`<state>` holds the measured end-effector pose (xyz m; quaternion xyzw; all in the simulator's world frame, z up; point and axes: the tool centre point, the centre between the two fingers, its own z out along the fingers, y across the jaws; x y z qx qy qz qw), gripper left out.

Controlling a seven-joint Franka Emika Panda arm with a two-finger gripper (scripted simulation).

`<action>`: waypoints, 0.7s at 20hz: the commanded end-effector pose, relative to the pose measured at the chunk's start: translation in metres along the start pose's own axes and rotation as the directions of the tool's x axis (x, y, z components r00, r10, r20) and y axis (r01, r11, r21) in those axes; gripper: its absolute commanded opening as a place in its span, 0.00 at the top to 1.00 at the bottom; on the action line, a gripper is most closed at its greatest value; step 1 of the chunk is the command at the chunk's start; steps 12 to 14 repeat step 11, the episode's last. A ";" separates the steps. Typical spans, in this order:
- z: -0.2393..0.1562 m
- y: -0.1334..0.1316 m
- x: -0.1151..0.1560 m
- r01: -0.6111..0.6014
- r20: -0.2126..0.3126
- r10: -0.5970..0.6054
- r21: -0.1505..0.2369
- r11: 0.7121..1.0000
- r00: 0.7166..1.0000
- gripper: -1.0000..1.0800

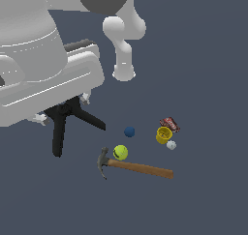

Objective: Pick up a designated object from a clutter of objects.

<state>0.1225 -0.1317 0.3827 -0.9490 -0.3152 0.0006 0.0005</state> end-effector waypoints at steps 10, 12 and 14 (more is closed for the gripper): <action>-0.018 0.012 0.000 0.001 -0.001 -0.001 -0.001 1.000 1.000 1.00; -0.018 0.012 0.000 0.001 -0.001 -0.001 -0.001 1.000 1.000 1.00; -0.018 0.012 0.000 0.001 -0.001 -0.001 -0.001 1.000 1.000 1.00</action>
